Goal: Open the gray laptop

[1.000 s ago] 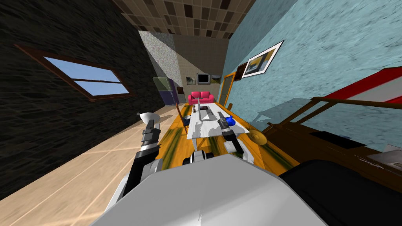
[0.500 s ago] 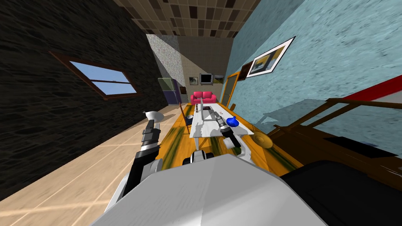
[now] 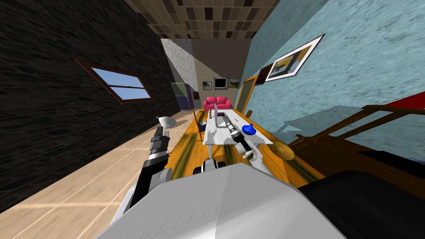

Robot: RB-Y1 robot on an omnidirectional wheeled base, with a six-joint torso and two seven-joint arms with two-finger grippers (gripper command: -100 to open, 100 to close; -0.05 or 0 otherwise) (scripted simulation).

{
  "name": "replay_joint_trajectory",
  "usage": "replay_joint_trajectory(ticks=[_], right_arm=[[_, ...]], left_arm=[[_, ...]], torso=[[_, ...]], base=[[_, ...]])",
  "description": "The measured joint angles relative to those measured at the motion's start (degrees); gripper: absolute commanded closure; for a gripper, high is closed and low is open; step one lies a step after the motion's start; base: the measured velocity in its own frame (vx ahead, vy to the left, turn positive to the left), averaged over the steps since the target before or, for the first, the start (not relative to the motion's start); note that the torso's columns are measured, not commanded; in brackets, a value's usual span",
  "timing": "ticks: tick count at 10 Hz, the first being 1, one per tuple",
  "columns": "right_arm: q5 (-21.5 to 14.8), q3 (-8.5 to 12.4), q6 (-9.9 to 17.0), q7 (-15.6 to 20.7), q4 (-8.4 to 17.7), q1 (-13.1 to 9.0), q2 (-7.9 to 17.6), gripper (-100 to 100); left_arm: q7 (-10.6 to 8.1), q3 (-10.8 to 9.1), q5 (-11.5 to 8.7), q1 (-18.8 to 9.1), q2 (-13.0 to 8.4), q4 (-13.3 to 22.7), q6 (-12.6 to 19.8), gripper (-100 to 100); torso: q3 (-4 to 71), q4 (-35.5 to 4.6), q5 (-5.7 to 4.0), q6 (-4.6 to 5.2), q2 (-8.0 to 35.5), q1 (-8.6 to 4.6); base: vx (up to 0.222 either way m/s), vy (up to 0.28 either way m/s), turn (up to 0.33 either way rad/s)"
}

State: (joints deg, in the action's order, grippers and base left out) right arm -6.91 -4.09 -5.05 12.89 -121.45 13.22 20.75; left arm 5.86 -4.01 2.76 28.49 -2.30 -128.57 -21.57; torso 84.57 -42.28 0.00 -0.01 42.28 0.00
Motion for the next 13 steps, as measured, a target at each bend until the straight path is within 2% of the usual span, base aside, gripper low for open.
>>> replay_joint_trajectory(ticks=[1, 3, 4, 6, 9, 11, 13], right_arm=[[-0.1, -0.1, 1.0, 0.9, 0.1, -0.3, 0.4, -100], [-0.3, -0.5, 3.9, 3.5, 1.4, -2.8, 2.3, -100], [-0.4, -0.7, 5.4, 4.7, 1.2, -3.3, 2.7, -100], [-0.9, -1.5, 9.0, 7.9, 2.4, -6.0, 4.3, -100], [-1.3, -2.0, 12.8, 11.4, 3.5, -7.8, 6.1, -100], [-1.5, -2.5, 16.0, 14.1, 5.1, -10.6, 8.6, -100], [-1.7, -2.9, 18.5, 16.7, 6.5, -12.3, 10.3, -100]], left_arm=[[0.0, 0.0, 0.0, 0.0, 0.0, 0.0, 0.0, 0], [0.0, 0.0, 0.0, 0.0, 0.0, 0.0, 0.0, 0], [0.0, 0.0, 0.0, 0.0, 0.0, 0.0, 0.0, 0], [0.0, 0.0, 0.0, 0.0, 0.0, 0.0, 0.0, 0], [0.0, 0.0, 0.0, 0.0, 0.0, 0.0, 0.0, 0], [0.0, 0.0, 0.0, 0.0, 0.0, 0.0, 0.0, 0], [0.0, 0.0, 0.0, 0.0, 0.0, 0.0, 0.0, 0]], torso=[[0.0, 0.0, -0.01, 0.03, 0.0, -0.03], [0.0, 0.0, 0.01, -0.01, 0.0, 0.04], [0.0, 0.0, 0.01, 0.04, 0.0, 0.02], [0.0, 0.0, 0.02, -0.01, 0.0, 0.07], [0.0, 0.0, -0.02, 0.02, 0.0, -0.07], [0.0, 0.0, 0.03, 0.0, 0.0, 0.09], [0.0, 0.0, 0.0, 0.01, 0.0, 0.0]], base=[[-0.004, 0.028, 0.083], [-0.003, 0.042, 0.093], [0.004, 0.046, 0.054], [0.002, 0.056, 0.084], [0.004, 0.038, 0.047], [0.015, 0.059, 0.055], [0.013, 0.063, 0.05]])
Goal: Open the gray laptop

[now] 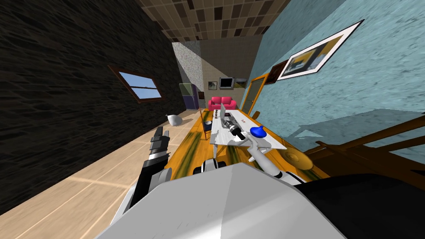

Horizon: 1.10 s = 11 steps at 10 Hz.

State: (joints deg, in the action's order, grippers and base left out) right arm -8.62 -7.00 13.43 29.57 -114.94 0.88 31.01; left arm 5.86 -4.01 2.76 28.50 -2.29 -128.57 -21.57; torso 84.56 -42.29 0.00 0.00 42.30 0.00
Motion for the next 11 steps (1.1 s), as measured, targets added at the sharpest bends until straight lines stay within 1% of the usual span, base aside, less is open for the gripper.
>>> replay_joint_trajectory(ticks=[1, 2, 3, 4, 5, 6, 7, 8, 9, 10, 11], right_arm=[[-0.3, -0.5, 2.0, 1.6, 0.6, -1.5, 1.3, -100], [-0.5, -0.5, 3.0, 2.8, 1.2, -1.8, 1.9, -100], [-0.8, -1.0, 4.2, 4.3, 2.5, -3.2, 2.7, -100], [-0.9, -1.3, 5.8, 5.9, 3.9, -4.8, 4.4, -100], [-1.1, -1.5, 6.9, 7.1, 4.2, -5.2, 5.0, -100], [-1.6, -1.9, 8.3, 8.5, 4.8, -6.1, 5.9, -100], [-1.8, -2.3, 10.0, 10.2, 6.4, -7.9, 7.4, -100], [-2.1, -2.6, 11.4, 11.9, 7.6, -8.9, 9.0, -100], [-2.3, -2.6, 12.1, 13.0, 8.3, -9.4, 10.0, -100], [-2.1, -3.0, 13.8, 14.4, 8.7, -10.5, 11.7, -100], [-2.2, -3.3, 15.5, 16.0, 9.9, -11.8, 13.6, -100]], left_arm=[[0.0, 0.0, 0.0, 0.0, 0.0, 0.0, 0.0, 0], [0.0, 0.0, 0.0, 0.0, 0.0, 0.0, 0.0, 0], [0.0, 0.0, 0.0, 0.0, 0.0, 0.0, 0.0, 0], [0.0, 0.0, 0.0, 0.0, 0.0, 0.0, 0.0, 0], [0.0, 0.0, 0.0, 0.0, 0.0, 0.0, 0.0, 0], [0.0, 0.0, 0.0, 0.0, 0.0, 0.0, 0.0, 0], [0.0, 0.0, 0.0, 0.0, 0.0, 0.0, 0.0, 0], [0.0, 0.0, 0.0, 0.0, 0.0, 0.0, 0.0, 0], [0.0, 0.0, 0.0, 0.0, 0.0, 0.0, 0.0, 0], [0.0, 0.0, 0.0, 0.0, 0.0, 0.0, 0.0, 0], [0.0, 0.0, 0.0, 0.0, 0.0, 0.0, 0.0, 0]], torso=[[0.0, 0.0, 0.01, 0.0, 0.0, 0.04], [0.0, 0.0, -0.01, 0.02, 0.0, -0.02], [0.0, 0.0, -0.01, -0.01, 0.0, -0.03], [0.0, 0.0, 0.01, 0.0, 0.0, 0.02], [0.0, 0.0, 0.0, 0.02, 0.0, -0.01], [0.0, 0.0, 0.0, 0.0, 0.0, 0.02], [0.0, 0.0, 0.01, 0.0, -0.1, 0.02], [0.0, 0.0, 0.01, 0.01, -0.1, 0.06], [0.0, 0.0, 0.0, 0.01, 0.0, -0.02], [0.0, 0.0, -0.01, 0.0, 0.1, -0.03], [0.0, 0.0, 0.0, 0.0, 0.0, 0.03]], base=[[0.019, 0.058, 0.02], [0.021, 0.054, 0.03], [0.022, 0.07, 0.046], [0.019, 0.058, 0.011], [0.031, 0.068, 0.014], [0.04, 0.073, 0.021], [0.05, 0.089, 0.024], [0.028, 0.073, 0.007], [0.018, 0.068, 0.01], [0.032, 0.086, 0.015], [0.037, 0.096, 0.008]])
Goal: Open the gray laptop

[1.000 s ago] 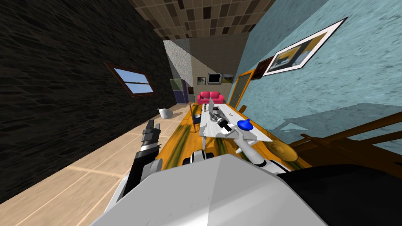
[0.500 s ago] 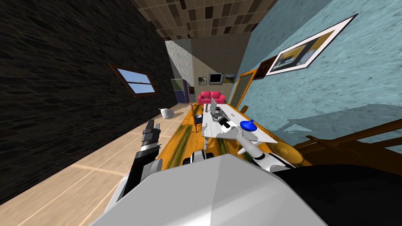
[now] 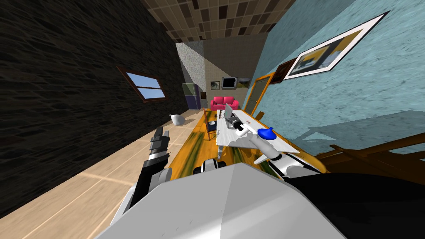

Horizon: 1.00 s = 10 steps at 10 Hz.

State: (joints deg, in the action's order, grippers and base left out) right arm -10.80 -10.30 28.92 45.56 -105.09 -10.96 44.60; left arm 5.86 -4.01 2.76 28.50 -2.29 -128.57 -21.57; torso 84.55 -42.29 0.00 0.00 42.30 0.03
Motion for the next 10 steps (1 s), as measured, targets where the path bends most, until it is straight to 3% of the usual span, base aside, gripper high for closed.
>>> replay_joint_trajectory(ticks=[4, 10], right_arm=[[-0.9, -1.2, 4.3, 5.4, 4.3, -4.2, 4.9, -100], [-1.9, -2.5, 10.4, 11.8, 7.6, -8.5, 11.1, -100]], left_arm=[[0.0, 0.0, 0.0, 0.0, 0.0, 0.0, 0.0, 0], [0.0, -0.01, 0.0, 0.0, 0.0, 0.0, 0.0, 0]], torso=[[0.0, 0.0, -0.01, 0.0, 0.0, -0.06], [0.0, 0.0, -0.03, 0.0, 0.0, -0.11]], base=[[0.026, 0.051, 0.005], [0.027, 0.055, 0.009]])
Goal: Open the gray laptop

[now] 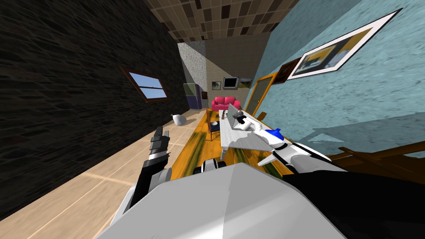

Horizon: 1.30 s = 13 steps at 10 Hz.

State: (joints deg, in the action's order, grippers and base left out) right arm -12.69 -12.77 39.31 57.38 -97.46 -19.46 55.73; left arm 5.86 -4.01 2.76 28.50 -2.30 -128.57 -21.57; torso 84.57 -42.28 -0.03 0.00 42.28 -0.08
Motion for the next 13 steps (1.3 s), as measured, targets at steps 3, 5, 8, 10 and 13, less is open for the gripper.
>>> replay_joint_trajectory(ticks=[3, 5, 8, 10, 13], right_arm=[[0.0, -0.7, 2.2, 2.2, 1.1, -1.9, 1.7, -100], [0.0, -0.6, 2.2, 2.2, 1.1, -1.9, 1.7, 100], [1.6, 1.3, -0.3, -1.2, 3.4, -2.6, -0.5, 100], [2.5, 2.3, -1.8, -3.2, 5.2, -3.2, -1.9, 100], [3.9, 4.1, -4.1, -6.3, 7.4, -3.8, -3.8, 100]], left_arm=[[0.0, 0.0, 0.0, 0.0, 0.0, 0.0, 0.0, 0], [0.0, 0.0, 0.0, 0.0, 0.0, 0.0, 0.0, 0], [0.0, -0.01, 0.0, 0.0, 0.0, 0.0, 0.0, 0], [0.0, -0.01, 0.0, 0.0, 0.0, 0.0, 0.0, 0], [0.0, -0.01, 0.0, 0.0, 0.0, 0.0, 0.0, 0]], torso=[[0.0, 0.0, 0.01, 0.01, 0.1, 0.02], [0.0, 0.0, 0.01, -0.01, 0.0, 0.04], [0.0, 0.0, -0.11, 0.18, 0.0, -0.25], [0.1, 0.1, -0.1, 0.18, -0.1, -0.14], [0.1, 0.2, -0.21, 0.23, -0.2, -0.29]], base=[[0.007, 0.021, 0.006], [-0.011, -0.036, -0.016], [-0.066, -0.126, 0.0], [-0.04, -0.113, -0.015], [-0.043, -0.098, -0.013]])
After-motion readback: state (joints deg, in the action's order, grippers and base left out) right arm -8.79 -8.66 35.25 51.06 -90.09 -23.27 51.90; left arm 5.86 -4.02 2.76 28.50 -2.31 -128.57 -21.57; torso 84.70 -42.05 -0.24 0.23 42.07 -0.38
